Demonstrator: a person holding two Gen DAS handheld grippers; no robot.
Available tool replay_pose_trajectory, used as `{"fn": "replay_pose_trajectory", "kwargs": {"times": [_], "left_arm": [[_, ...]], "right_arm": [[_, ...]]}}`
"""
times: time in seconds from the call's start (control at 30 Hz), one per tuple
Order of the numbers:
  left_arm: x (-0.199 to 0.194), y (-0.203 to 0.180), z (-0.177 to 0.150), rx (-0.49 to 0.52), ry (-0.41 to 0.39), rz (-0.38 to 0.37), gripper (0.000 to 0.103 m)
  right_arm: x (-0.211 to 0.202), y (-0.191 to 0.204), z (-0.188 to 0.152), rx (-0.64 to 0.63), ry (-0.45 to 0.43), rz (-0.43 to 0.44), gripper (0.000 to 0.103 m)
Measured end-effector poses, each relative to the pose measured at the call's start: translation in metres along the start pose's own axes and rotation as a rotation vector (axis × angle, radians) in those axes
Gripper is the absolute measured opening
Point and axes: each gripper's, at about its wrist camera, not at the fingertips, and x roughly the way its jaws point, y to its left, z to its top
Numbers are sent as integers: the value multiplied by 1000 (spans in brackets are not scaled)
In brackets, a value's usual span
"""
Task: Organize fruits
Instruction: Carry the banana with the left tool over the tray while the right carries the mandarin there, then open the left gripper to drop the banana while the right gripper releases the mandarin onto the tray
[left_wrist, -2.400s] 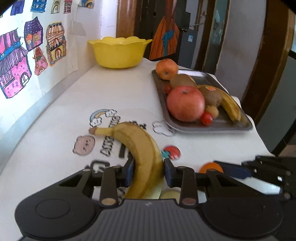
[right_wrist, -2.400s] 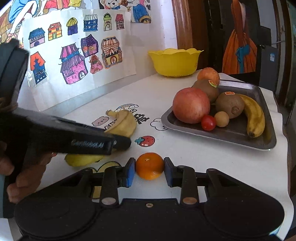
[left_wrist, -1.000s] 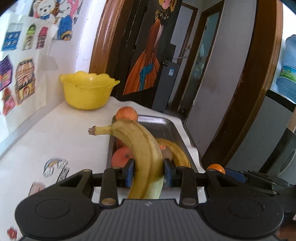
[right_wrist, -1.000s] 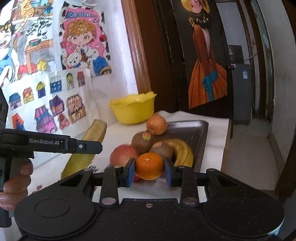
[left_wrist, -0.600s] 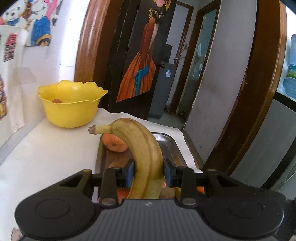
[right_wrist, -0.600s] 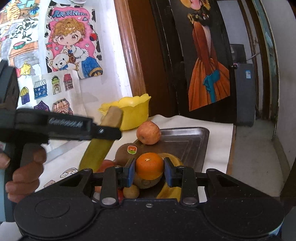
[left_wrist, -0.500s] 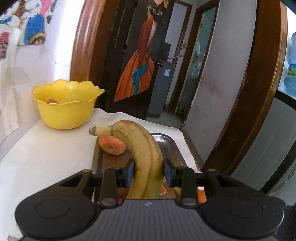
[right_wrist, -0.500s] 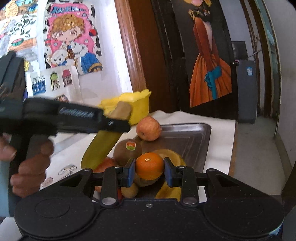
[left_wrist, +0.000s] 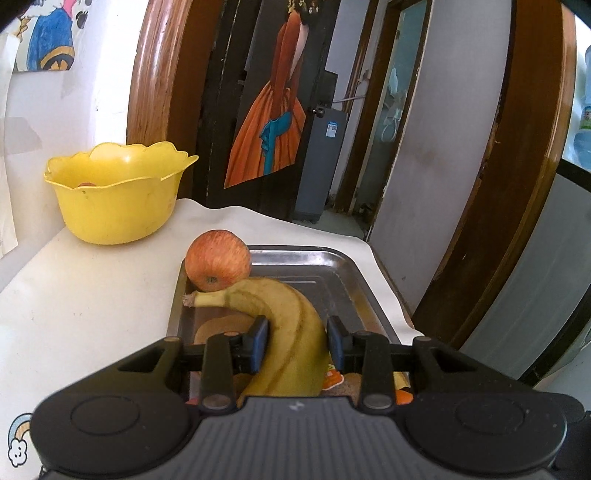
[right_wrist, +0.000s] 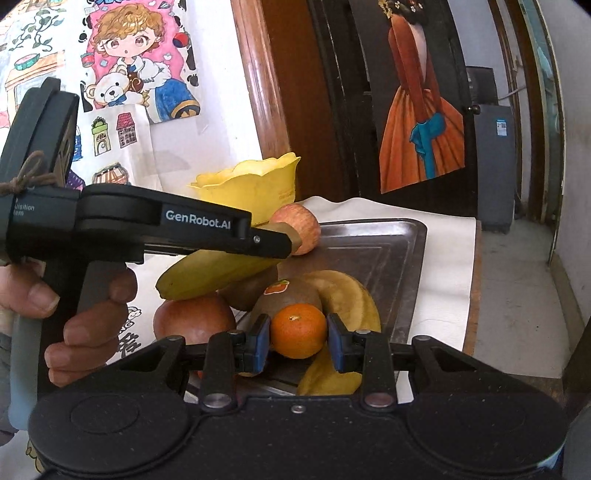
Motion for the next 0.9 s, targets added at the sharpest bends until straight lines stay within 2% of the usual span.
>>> {"fn": "replay_pose_trajectory", "kwargs": {"times": [0.4,0.47,0.57,0.6,0.73,0.8,0.9], "left_arm": [[-2,-15,-8,44,-1,33,41],[-4,-15,-8,42,-5,30,47],[-11,-15,-7,39,-28,32,62],[-13,-15,-7,38,-36,32,63],[-25,-15,-4,34,-60,40,68],[-31,-14,-4,29,-75,44,76],[-44,-11,-3,19,-105,60,83]], "right_arm": [[-2,6,-1,-17,6,-11,39],[-3,8,-1,-14,5,-11,43],[-7,9,-1,-14,-1,-21,58],[-9,9,-1,-14,-2,-28,60],[-16,9,0,-7,-11,-47,62],[-21,10,1,-4,-20,-54,67],[-30,13,3,-1,-34,-64,72]]}}
